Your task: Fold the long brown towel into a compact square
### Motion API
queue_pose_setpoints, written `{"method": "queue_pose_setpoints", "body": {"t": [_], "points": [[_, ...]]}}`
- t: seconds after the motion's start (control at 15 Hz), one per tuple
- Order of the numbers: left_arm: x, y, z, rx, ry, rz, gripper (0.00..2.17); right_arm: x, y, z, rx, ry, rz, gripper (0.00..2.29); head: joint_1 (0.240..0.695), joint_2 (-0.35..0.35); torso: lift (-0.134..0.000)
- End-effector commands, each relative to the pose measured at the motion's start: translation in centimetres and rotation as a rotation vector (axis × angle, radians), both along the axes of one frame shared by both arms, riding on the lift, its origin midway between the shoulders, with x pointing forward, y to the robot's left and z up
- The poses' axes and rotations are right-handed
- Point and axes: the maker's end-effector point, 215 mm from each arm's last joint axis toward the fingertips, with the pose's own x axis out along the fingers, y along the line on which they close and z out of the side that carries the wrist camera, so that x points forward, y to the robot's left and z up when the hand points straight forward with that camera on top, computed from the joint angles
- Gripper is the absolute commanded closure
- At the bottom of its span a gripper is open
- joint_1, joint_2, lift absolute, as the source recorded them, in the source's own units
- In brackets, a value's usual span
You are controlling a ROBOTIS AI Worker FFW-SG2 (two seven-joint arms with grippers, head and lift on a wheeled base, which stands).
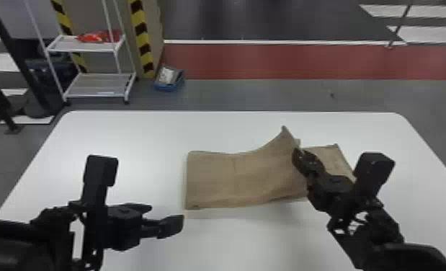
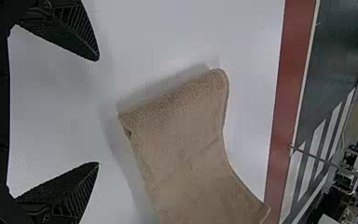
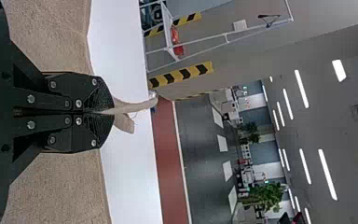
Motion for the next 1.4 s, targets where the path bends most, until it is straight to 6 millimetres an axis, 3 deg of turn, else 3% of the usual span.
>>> {"method": "queue_pose_setpoints", "body": {"t": [0.0, 0.13, 0.2, 0.4, 0.47, 0.73, 0.87, 1.07, 1.13, 1.2, 1.27, 1.33], "points": [[-0.4, 0.0, 0.0, -0.001, 0.001, -0.001, 0.08, -0.5, -4.0, 2.2, 0.031, -0.009, -0.057, 1.30, 0.695, -0.012, -0.123], [-0.7, 0.3, -0.2, 0.001, 0.006, 0.005, 0.08, -0.8, -8.1, 2.3, 0.047, 0.003, -0.122, 1.30, 0.695, -0.055, -0.123], [-0.8, 0.2, -0.3, 0.000, 0.006, 0.004, 0.08, -0.5, -8.8, 1.6, 0.055, 0.025, -0.132, 1.30, 0.695, -0.076, -0.123], [-1.1, -0.5, -0.3, -0.007, 0.003, -0.003, 0.08, 0.9, -7.7, -2.5, 0.076, 0.109, -0.093, 1.30, 0.695, -0.119, -0.123], [-1.2, -0.6, -0.3, -0.008, 0.005, -0.005, 0.08, 1.5, -7.6, -2.6, 0.098, 0.113, -0.079, 1.30, 0.695, -0.118, -0.123], [-1.4, -0.7, -0.2, -0.004, 0.000, -0.006, 0.08, 1.9, -8.1, -1.1, 0.173, 0.100, -0.051, 1.30, 0.695, -0.117, -0.123], [-1.5, -0.7, -0.1, -0.002, -0.001, -0.006, 0.08, 1.3, -9.1, 1.1, 0.199, 0.066, -0.056, 1.30, 0.695, -0.123, -0.123], [-1.8, -0.9, 0.1, -0.001, -0.005, -0.013, 0.08, 1.8, -12.2, 3.0, 0.186, 0.043, -0.079, 1.30, 0.695, -0.139, -0.123], [-1.8, -1.0, 0.0, -0.001, -0.003, -0.014, 0.08, 2.2, -12.8, 2.9, 0.171, 0.049, -0.079, 1.30, 0.695, -0.149, -0.123], [-2.0, -1.1, -0.1, -0.002, 0.000, -0.014, 0.08, 2.4, -13.3, 1.4, 0.175, 0.076, -0.084, 1.30, 0.695, -0.158, -0.123], [-2.2, -1.2, -0.3, -0.003, 0.004, -0.017, 0.08, 2.5, -13.2, -0.7, 0.184, 0.130, -0.071, 1.14, 0.695, -0.168, -0.123], [-2.3, -1.2, -0.4, -0.001, 0.007, -0.019, 0.08, 2.4, -13.6, -3.1, 0.194, 0.181, -0.082, 0.33, 0.695, -0.181, -0.123]]}}
